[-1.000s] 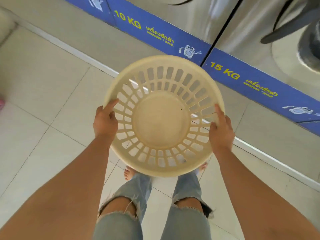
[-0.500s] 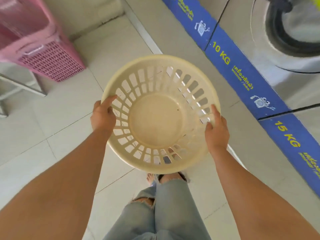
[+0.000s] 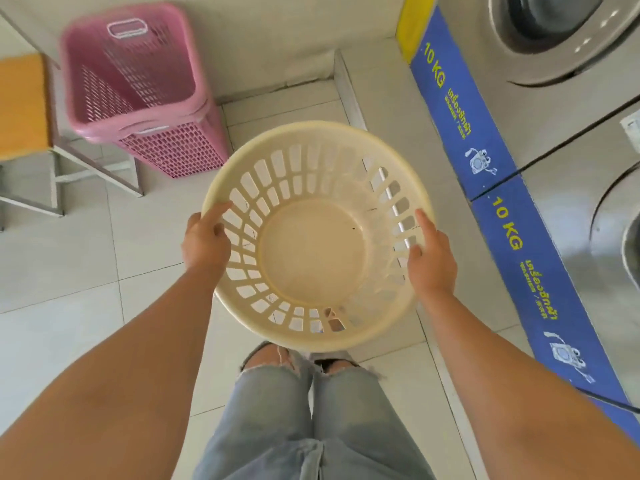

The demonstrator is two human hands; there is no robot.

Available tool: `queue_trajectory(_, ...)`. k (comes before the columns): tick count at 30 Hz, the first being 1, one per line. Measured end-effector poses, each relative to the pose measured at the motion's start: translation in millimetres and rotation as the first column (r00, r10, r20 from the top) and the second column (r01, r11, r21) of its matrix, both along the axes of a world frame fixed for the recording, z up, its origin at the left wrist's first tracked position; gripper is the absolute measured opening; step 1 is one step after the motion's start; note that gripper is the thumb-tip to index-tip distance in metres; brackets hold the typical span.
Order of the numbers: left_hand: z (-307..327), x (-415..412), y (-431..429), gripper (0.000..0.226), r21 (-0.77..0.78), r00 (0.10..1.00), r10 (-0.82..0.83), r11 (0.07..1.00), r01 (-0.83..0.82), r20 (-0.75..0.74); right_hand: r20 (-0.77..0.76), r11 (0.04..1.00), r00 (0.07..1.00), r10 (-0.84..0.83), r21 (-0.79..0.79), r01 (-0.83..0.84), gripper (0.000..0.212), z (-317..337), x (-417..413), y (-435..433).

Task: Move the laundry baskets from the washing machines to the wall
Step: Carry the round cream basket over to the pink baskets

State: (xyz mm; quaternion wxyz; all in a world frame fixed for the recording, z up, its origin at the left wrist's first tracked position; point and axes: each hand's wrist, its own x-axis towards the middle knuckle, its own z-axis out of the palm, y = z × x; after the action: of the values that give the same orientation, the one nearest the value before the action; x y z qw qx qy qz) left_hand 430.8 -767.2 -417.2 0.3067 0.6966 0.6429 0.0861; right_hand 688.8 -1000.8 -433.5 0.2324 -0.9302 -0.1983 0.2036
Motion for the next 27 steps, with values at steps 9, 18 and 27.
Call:
queue_trajectory(9,-10,63,119,0.054,-0.030,0.995,0.097,0.995,-0.096,0.028,0.025,0.995,0.994,0.104,-0.008,-0.104,0.065,8,89,147)
queue_trajectory(18,-14,125,275,0.058,-0.137,0.998,0.043,0.989,-0.050,-0.055,0.032,0.992,0.992,0.123,-0.036,-0.122,0.065,-1,152,297)
queue_trajectory(27,-35,187,388,0.065,-0.214,0.993,0.113,0.969,-0.120,-0.046,-0.012,0.979,0.981,0.193,-0.069,-0.193,0.060,-29,235,433)
